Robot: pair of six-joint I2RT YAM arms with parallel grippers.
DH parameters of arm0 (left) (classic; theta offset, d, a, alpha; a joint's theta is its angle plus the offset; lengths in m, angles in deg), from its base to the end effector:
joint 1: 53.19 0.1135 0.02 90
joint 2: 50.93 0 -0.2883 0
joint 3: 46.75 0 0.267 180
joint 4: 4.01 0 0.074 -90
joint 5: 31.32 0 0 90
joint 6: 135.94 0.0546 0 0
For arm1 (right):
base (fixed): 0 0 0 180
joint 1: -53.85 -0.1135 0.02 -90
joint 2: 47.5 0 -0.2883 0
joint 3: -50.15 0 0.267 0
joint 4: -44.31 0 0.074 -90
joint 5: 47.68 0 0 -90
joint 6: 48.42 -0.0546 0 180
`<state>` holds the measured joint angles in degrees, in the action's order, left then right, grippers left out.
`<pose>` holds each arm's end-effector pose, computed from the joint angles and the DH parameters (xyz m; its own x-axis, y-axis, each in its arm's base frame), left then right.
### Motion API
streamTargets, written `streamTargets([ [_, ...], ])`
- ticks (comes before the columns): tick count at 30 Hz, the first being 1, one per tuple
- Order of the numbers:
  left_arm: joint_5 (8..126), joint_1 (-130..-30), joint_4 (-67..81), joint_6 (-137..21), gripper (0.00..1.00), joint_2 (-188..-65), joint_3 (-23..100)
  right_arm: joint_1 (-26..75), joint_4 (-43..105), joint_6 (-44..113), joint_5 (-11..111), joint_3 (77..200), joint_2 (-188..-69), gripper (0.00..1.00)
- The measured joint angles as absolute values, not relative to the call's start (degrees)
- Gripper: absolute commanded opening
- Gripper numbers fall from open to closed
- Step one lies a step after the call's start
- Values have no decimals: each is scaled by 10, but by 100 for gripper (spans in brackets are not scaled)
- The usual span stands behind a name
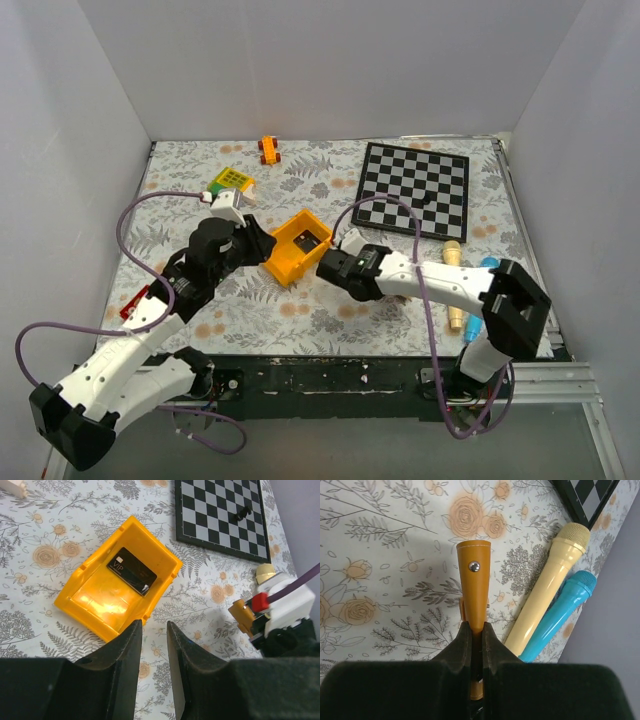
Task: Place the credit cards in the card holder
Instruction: Close the card holder at the center of the board.
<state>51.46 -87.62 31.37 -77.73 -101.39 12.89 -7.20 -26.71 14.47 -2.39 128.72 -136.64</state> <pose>0.1813 -0.1159 0.3218 -0.5560 -0.2525 -0.7919 0.2059 0.8812 -0.4255 0.1762 0.2392 0.2412 -0.6869 -0.5727 -0.4473 -0.2910 0.7808 -0.5528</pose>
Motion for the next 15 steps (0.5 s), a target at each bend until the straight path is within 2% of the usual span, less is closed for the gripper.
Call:
streamTargets([
  [4,511,-869,327,-774,27,-1004,125,-113,-245,137,-38,1289,-1428,1],
  [5,511,-868,329,-774,27,-1004,123,-121,-236,136,-37,1289,-1439,4],
  [7,511,-867,334,-774,27,-1004,118,-138,-218,135,-34,1288,-1452,15],
  [9,511,-866,341,-774,27,-1003,114,-150,-201,134,-27,1288,-1453,32],
  [11,511,-866,344,-774,27,-1003,111,-158,-181,134,-13,1288,-1449,44],
  [15,511,-864,348,-774,27,-1004,109,-164,-135,142,28,1279,-1436,51],
])
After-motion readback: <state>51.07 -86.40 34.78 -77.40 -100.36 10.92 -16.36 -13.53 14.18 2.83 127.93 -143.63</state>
